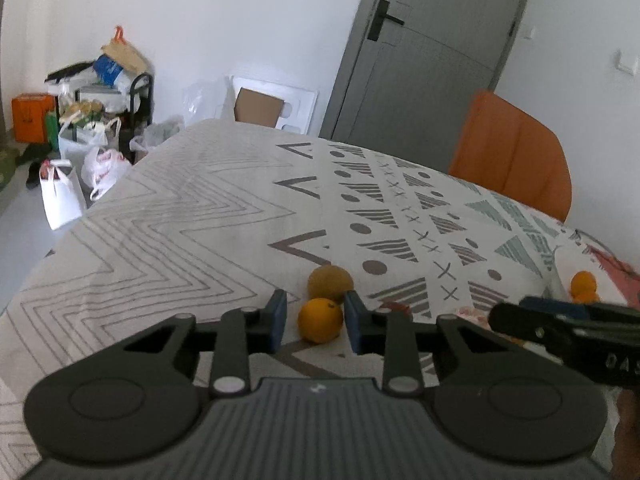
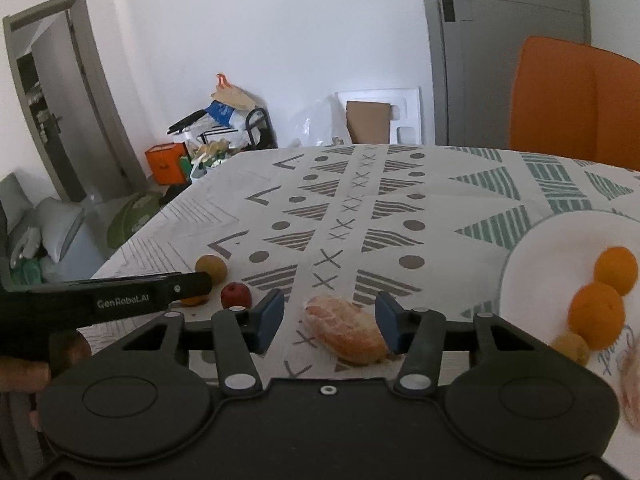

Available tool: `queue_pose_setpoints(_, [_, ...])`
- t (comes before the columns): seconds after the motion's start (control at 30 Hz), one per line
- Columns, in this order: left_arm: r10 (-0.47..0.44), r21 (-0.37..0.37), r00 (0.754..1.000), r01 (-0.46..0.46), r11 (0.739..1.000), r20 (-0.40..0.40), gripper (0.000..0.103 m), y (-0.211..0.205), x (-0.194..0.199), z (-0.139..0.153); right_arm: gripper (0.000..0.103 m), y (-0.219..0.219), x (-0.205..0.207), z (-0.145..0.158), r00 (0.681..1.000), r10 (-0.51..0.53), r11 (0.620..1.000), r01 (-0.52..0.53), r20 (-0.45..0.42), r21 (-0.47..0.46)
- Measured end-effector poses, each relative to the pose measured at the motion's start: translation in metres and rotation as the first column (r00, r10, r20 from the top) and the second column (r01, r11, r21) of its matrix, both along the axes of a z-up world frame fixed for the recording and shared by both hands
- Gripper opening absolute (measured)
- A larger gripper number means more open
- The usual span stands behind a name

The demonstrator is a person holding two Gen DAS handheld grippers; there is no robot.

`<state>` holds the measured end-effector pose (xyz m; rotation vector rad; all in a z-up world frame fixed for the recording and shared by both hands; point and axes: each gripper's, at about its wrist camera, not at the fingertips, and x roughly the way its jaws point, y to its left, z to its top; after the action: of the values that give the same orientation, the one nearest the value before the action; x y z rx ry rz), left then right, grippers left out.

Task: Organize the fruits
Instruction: 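Close the left gripper on a small orange while the right gripper closes on the peeled mandarin, then carry the small orange with the left gripper while the right gripper carries the mandarin to the plate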

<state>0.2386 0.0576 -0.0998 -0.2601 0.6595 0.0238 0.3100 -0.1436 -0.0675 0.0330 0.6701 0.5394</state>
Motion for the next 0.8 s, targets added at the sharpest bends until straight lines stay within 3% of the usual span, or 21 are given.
queue_pose_setpoints(0.07, [-0.003,0.008,1.000,0.003,1.000,-0.003,0.021,-0.002,0.000,0.001,0.050,0.004,0.004,-0.001,1.000,0.000,1.000,0.000,-0.011,-0.015])
queue_pose_setpoints(0.4, [-0.026,0.010,1.000,0.026,1.000,0.001,0.021,-0.008,-0.018,0.013,0.047,0.013,0.006,-0.014,1.000,-0.012,0.997,0.010,-0.023,-0.080])
queue_pose_setpoints(0.57, [-0.025,0.024,0.999,0.024,0.999,0.028,0.021,-0.010,-0.027,0.022,0.041,0.006,-0.011,-0.016,1.000,-0.006,0.997,0.003,-0.027,-0.081])
queue_pose_setpoints(0.63, [-0.022,0.023,0.999,0.021,1.000,0.027,0.021,-0.011,-0.030,0.022,0.034,0.001,-0.018,-0.016,1.000,0.000,0.997,-0.001,-0.025,-0.075])
queue_pose_setpoints(0.8, [-0.021,0.024,1.000,0.021,0.999,0.016,0.021,-0.014,-0.035,0.022,0.031,-0.005,-0.034,-0.015,1.000,0.012,0.998,-0.013,-0.017,-0.066])
